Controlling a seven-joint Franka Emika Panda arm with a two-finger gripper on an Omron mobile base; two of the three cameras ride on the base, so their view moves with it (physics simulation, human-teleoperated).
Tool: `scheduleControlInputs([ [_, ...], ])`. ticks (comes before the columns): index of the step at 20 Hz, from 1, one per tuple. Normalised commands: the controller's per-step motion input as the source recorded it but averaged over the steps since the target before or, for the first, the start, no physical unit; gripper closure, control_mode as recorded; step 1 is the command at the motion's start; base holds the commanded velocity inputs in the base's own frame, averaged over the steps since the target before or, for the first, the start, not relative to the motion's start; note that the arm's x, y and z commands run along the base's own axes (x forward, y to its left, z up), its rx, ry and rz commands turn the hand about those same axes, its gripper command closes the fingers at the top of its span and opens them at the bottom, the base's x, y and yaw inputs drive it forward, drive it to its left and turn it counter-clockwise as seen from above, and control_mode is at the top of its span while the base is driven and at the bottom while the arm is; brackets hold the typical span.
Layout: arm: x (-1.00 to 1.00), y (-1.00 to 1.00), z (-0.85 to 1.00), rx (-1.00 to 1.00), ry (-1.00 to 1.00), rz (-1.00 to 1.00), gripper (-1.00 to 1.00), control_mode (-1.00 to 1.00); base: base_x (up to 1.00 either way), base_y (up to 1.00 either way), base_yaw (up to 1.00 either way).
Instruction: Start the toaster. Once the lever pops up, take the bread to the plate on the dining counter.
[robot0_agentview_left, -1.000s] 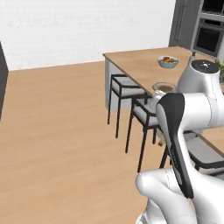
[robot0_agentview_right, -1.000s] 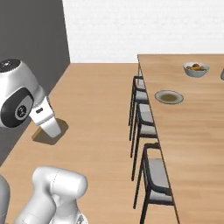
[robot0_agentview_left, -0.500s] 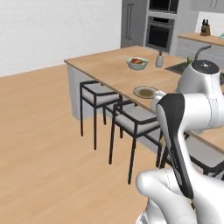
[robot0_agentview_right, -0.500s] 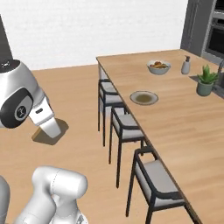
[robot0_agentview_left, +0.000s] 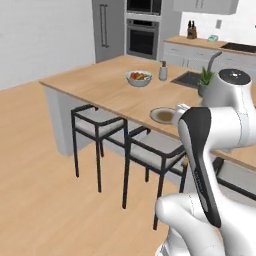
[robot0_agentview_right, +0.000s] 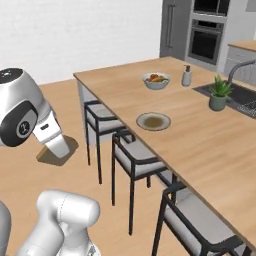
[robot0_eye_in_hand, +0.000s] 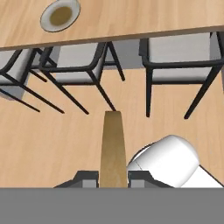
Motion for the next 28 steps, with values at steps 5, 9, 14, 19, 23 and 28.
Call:
scheduleControlInputs([
  [5, 0.0, 0.0, 0.0, 0.0, 0.0, 0.0, 1.0, 1.0, 0.49, 0.64, -0.46],
  [9, 0.0, 0.0, 0.0, 0.0, 0.0, 0.0, 1.0, 1.0, 0.47, 0.57, -0.48],
  [14, 0.0, 0.0, 0.0, 0.0, 0.0, 0.0, 1.0, 1.0, 0.42, 0.54, -0.5],
  [19, 0.0, 0.0, 0.0, 0.0, 0.0, 0.0, 1.0, 1.0, 0.38, 0.5, -0.54],
  [23, 0.0, 0.0, 0.0, 0.0, 0.0, 0.0, 1.0, 1.0, 0.39, 0.52, -0.54],
  [28, 0.0, 0.0, 0.0, 0.0, 0.0, 0.0, 1.0, 1.0, 0.48, 0.54, -0.46],
])
